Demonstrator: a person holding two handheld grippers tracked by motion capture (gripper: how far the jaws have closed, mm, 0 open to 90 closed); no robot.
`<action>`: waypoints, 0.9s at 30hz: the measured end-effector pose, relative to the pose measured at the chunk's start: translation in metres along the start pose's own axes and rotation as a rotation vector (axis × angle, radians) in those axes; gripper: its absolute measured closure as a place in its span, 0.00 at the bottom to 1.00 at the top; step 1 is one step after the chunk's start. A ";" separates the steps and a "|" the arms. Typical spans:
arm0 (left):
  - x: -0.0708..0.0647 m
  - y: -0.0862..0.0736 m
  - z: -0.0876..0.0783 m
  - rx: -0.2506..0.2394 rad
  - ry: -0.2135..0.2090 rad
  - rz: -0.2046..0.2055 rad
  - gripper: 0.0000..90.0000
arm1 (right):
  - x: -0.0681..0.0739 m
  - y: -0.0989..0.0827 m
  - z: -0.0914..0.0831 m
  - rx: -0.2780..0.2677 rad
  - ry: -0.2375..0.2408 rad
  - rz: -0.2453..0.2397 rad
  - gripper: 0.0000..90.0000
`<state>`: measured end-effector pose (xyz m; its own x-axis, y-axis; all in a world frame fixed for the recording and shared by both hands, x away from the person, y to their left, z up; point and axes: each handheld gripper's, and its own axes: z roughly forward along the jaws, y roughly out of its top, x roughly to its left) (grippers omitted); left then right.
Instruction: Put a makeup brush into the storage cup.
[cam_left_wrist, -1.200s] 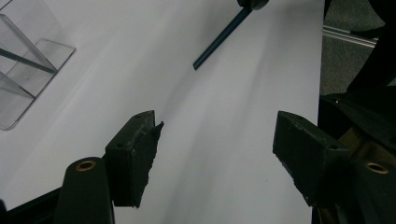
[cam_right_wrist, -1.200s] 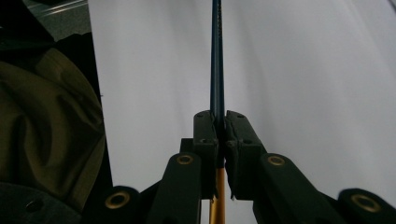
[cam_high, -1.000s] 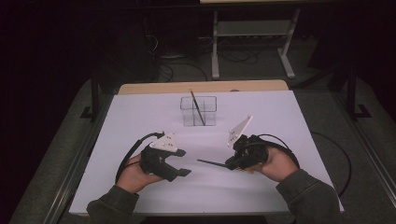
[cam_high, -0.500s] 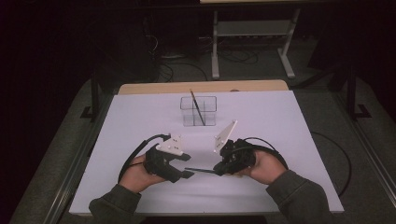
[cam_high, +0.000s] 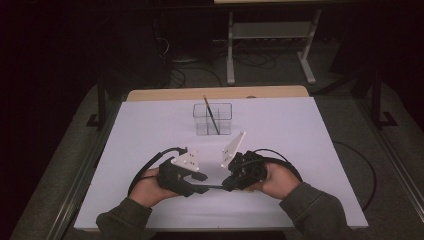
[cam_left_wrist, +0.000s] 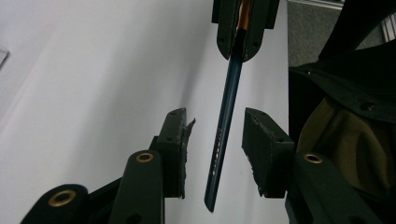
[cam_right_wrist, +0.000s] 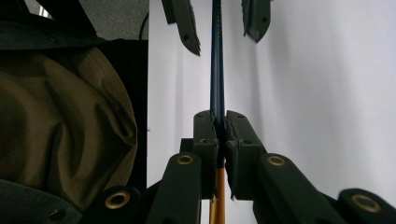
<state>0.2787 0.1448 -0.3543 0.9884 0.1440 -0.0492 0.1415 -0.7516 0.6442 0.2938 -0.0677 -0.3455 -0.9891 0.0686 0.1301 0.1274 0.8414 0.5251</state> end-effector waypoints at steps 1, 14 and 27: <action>-0.001 0.000 0.000 0.002 -0.004 0.001 0.69 | 0.000 0.001 0.001 -0.004 0.001 -0.007 0.92; -0.002 0.000 0.005 0.038 -0.043 0.030 0.82 | 0.004 0.006 0.004 0.000 0.017 -0.028 0.92; -0.004 0.000 0.007 0.059 -0.079 0.063 0.93 | 0.004 0.007 0.006 0.006 0.024 -0.060 0.92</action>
<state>0.2747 0.1399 -0.3599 0.9964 0.0461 -0.0713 0.0798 -0.7948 0.6016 0.2902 -0.0581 -0.3461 -0.9929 0.0056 0.1186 0.0677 0.8471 0.5272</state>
